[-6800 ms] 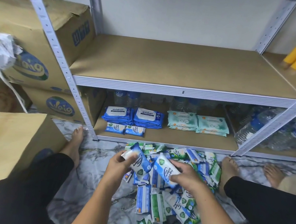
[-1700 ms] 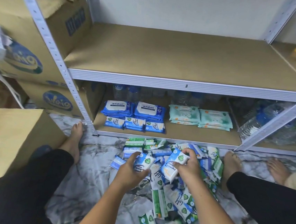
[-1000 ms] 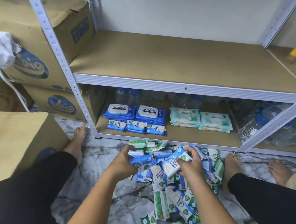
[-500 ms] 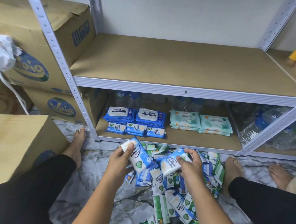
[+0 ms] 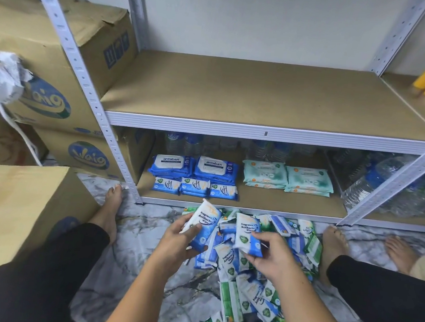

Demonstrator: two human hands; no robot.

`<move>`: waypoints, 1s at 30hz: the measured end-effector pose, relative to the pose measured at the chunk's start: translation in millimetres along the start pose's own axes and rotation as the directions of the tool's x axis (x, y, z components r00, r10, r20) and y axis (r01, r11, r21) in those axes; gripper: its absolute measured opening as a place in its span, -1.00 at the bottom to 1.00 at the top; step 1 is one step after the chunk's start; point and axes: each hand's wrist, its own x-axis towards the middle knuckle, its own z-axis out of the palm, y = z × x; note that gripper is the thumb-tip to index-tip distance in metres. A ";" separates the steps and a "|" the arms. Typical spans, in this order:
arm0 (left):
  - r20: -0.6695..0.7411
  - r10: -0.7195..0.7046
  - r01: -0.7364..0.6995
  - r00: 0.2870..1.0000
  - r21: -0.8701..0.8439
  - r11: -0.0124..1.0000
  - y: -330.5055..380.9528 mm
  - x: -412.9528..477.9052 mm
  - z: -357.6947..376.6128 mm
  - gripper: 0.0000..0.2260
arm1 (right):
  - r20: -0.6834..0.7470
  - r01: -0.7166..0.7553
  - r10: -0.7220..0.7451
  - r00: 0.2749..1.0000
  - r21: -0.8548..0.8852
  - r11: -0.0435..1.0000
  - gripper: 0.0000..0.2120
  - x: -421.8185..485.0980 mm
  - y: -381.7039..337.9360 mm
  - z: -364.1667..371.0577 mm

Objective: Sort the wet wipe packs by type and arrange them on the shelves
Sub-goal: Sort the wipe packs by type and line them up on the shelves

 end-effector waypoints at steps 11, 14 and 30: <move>-0.208 0.120 -0.090 0.971 0.147 0.985 -1.3 11.8 -23.7 -0.74 | 0.062 0.181 -0.171 0.983 -0.285 0.941 -0.45 11.2 16.7 19.2; -0.264 0.127 -0.087 0.956 0.157 0.984 -10.5 21.9 -36.1 -0.77 | -0.018 0.218 -0.236 0.971 -0.322 0.921 -0.46 16.1 22.3 23.1; -0.415 0.185 -0.069 0.891 0.278 0.958 28.2 182.9 -81.2 -0.71 | -0.280 0.299 -0.377 0.883 -0.282 0.911 -0.54 156.4 20.8 103.1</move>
